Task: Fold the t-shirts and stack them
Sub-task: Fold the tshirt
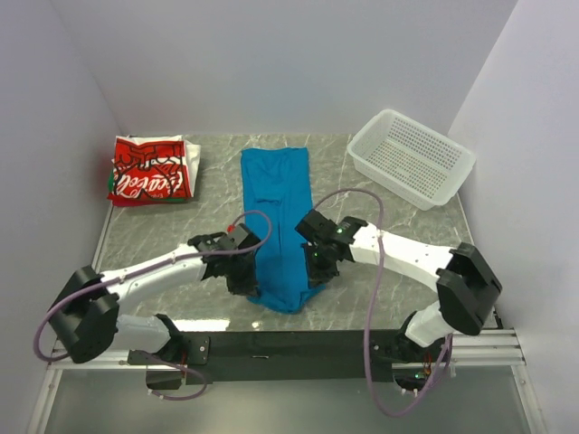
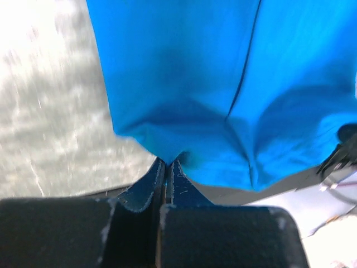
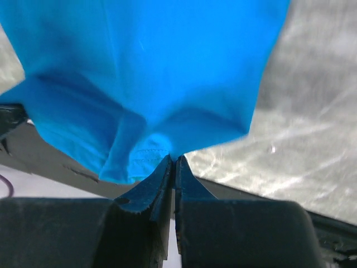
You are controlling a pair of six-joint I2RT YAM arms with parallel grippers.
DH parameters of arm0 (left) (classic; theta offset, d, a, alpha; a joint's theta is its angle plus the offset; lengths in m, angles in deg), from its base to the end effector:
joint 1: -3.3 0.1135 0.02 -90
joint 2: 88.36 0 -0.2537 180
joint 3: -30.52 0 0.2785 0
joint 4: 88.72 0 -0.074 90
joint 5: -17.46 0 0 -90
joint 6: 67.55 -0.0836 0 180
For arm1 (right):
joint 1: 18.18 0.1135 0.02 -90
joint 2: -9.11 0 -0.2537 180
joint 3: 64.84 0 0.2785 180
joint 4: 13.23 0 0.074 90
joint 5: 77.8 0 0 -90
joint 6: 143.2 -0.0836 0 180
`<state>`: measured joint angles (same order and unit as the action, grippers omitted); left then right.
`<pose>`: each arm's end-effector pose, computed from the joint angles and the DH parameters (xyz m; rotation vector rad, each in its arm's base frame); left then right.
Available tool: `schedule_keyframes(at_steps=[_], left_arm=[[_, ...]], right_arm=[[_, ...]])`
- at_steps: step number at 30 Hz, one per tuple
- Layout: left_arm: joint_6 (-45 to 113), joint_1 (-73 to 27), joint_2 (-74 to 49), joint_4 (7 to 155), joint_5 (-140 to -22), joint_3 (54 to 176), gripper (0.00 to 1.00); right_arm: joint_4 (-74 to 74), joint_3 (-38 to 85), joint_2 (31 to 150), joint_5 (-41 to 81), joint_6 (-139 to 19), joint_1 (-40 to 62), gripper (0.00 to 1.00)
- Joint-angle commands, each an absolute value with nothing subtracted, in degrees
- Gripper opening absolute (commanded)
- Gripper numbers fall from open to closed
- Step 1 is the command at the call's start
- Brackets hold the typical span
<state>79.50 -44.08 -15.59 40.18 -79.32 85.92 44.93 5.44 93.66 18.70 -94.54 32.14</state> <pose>0.1744 -0.2041 0.1266 -0.2158 2.9460 -0.5510 0.1927 0.2471 0.1477 -0.2590 2.9646 0.4476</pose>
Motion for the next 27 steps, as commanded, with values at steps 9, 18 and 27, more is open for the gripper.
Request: schedule_keyframes(at_steps=[9, 18, 27], left_arm=[[67.54, -32.05, -3.56, 42.10, -78.69, 99.37, 0.00], [62.18, -24.57, 5.23, 41.66, -78.69, 108.25, 0.00], [58.92, -19.21, 11.74, 40.87, -79.39, 116.25, 0.00]], right_arm=[[43.50, 21.23, 105.25, 17.65, -85.37, 22.78, 0.00], [44.21, 29.14, 113.51, 17.47, -81.41, 17.94, 0.00], [47.28, 39.95, 121.43, 17.03, -78.60, 14.78, 0.00]])
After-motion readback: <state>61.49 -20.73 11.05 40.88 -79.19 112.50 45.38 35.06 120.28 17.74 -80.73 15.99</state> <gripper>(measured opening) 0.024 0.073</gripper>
